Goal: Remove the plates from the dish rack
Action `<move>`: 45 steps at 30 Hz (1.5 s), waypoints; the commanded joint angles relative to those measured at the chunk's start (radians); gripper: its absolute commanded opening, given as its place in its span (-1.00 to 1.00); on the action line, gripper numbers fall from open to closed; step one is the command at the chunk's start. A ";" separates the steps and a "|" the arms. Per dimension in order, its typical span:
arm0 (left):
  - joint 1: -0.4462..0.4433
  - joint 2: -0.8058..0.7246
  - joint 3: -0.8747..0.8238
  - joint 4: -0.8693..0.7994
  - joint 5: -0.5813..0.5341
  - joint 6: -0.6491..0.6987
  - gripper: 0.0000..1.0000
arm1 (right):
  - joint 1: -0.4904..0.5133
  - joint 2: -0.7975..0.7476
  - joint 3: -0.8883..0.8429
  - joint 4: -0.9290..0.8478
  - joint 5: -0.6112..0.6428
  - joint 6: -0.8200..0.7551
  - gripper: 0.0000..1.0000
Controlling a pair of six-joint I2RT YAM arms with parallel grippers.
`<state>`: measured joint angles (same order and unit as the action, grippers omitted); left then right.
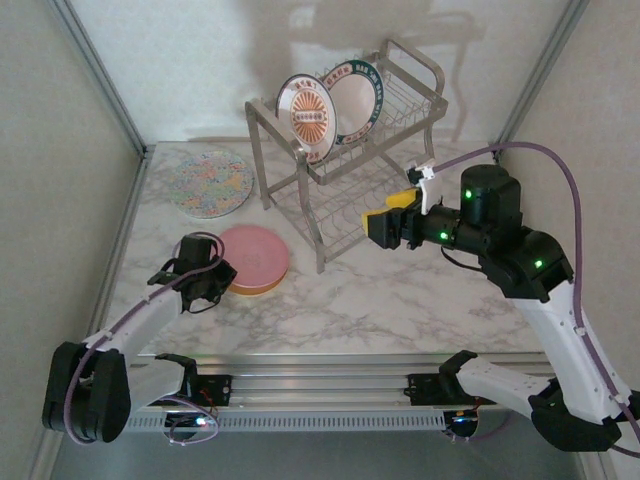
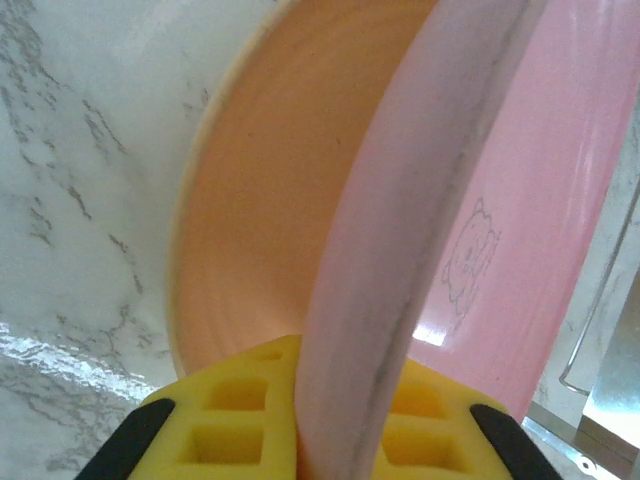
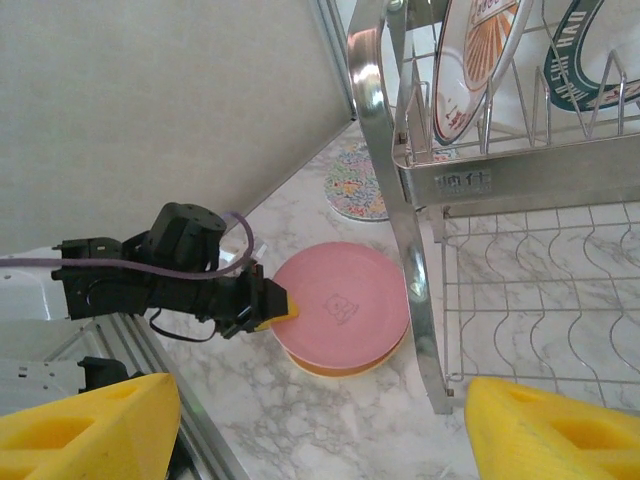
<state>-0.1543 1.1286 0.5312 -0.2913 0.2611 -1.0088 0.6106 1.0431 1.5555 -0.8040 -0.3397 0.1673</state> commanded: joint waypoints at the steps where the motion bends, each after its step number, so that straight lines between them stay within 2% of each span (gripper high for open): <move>1: 0.011 0.016 -0.013 0.044 -0.014 0.020 -1.00 | 0.011 0.005 0.012 0.026 -0.015 -0.011 0.51; 4: 0.019 0.024 -0.017 0.043 -0.013 0.024 -0.96 | 0.011 0.010 0.018 0.025 -0.016 -0.008 0.51; 9: 0.024 0.034 -0.020 0.051 -0.002 0.026 -0.68 | 0.013 0.016 0.023 0.025 -0.015 -0.006 0.51; 13: 0.026 0.036 -0.006 0.035 0.001 0.029 -0.37 | 0.012 0.024 0.027 0.027 -0.017 -0.002 0.51; 18: 0.027 0.023 0.036 -0.043 -0.015 0.041 0.13 | 0.014 0.038 0.038 0.034 -0.011 0.000 0.51; 23: 0.026 -0.016 0.078 -0.126 -0.046 0.045 0.41 | 0.015 0.053 0.052 0.059 0.013 0.001 0.51; 27: 0.027 -0.061 0.101 -0.179 -0.086 0.036 0.51 | 0.015 0.078 0.072 0.091 0.085 0.011 0.53; 31: 0.026 -0.102 0.138 -0.210 -0.117 0.020 0.52 | 0.015 0.135 0.137 0.091 0.276 0.023 0.54; 33: 0.026 -0.128 0.178 -0.211 -0.137 0.005 0.52 | 0.012 0.190 0.204 0.084 0.382 0.021 0.54; 36: 0.022 -0.146 0.264 -0.186 -0.164 -0.006 0.52 | -0.015 0.301 0.343 0.057 0.473 0.028 0.54; 40: 0.013 -0.123 0.421 -0.113 -0.173 0.022 0.51 | -0.091 0.440 0.483 0.073 0.462 0.062 0.53; 45: -0.021 -0.052 0.628 -0.012 -0.130 0.091 0.50 | -0.190 0.590 0.605 0.118 0.395 0.097 0.53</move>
<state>-0.1558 1.0523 1.0752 -0.3923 0.1261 -0.9691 0.4660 1.5791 2.1010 -0.7231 0.0601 0.2241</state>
